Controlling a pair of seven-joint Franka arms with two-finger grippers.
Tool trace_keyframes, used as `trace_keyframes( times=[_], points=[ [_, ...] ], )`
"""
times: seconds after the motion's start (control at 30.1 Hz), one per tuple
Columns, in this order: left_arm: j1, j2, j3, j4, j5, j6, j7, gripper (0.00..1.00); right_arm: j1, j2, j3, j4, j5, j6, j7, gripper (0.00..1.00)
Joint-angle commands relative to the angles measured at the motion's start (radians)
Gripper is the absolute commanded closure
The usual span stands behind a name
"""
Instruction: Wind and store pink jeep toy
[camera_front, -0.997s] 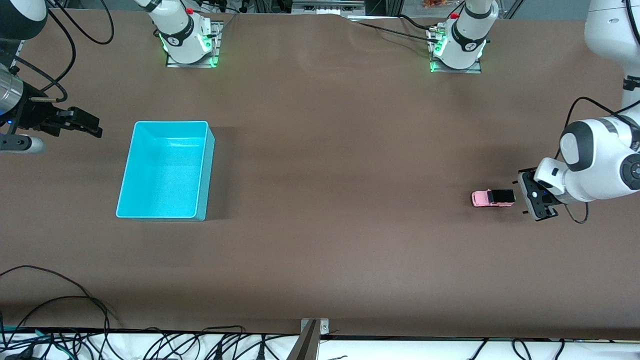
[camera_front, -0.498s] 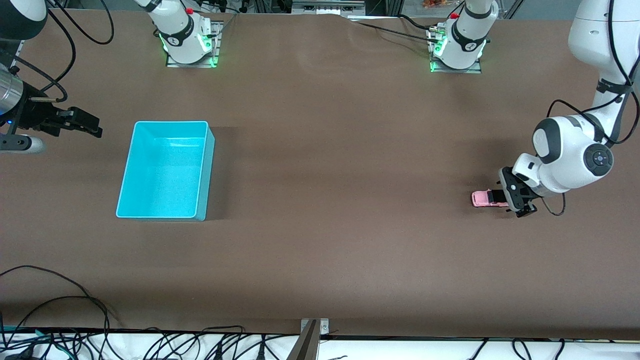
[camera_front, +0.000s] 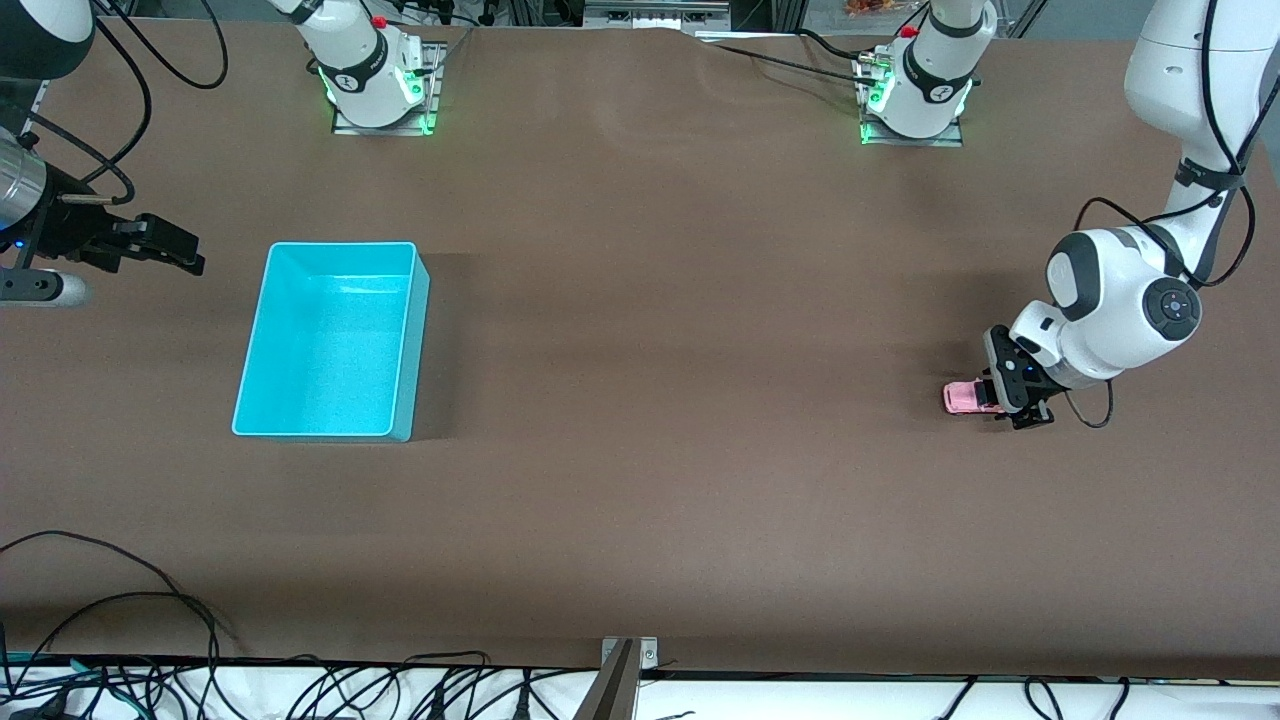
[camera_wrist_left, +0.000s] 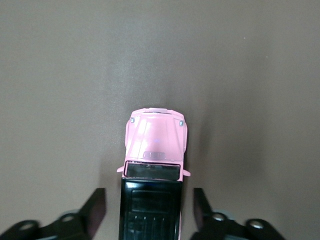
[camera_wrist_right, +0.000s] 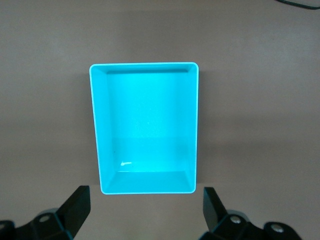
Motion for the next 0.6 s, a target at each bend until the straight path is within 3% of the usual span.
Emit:
trace_keyframes(
  times=[0.0,0.13,0.2,0.56],
  points=[
    [0.012,0.002,-0.005,-0.012,-0.033,0.023,0.067,0.54,-0.010,-0.011,0.006,-0.003,-0.002,-0.013,-0.011,0.00],
    [0.010,0.006,-0.007,-0.009,-0.033,0.023,0.068,0.80,-0.010,-0.011,0.006,-0.003,-0.002,-0.013,-0.011,0.00],
    [0.009,0.006,-0.007,-0.005,-0.033,0.023,0.068,0.88,-0.010,-0.011,0.006,-0.003,-0.002,-0.013,-0.011,0.00],
    [-0.004,0.008,-0.010,-0.001,-0.025,0.023,0.077,0.94,-0.010,-0.011,0.006,-0.003,-0.002,-0.013,-0.011,0.00]
  ],
)
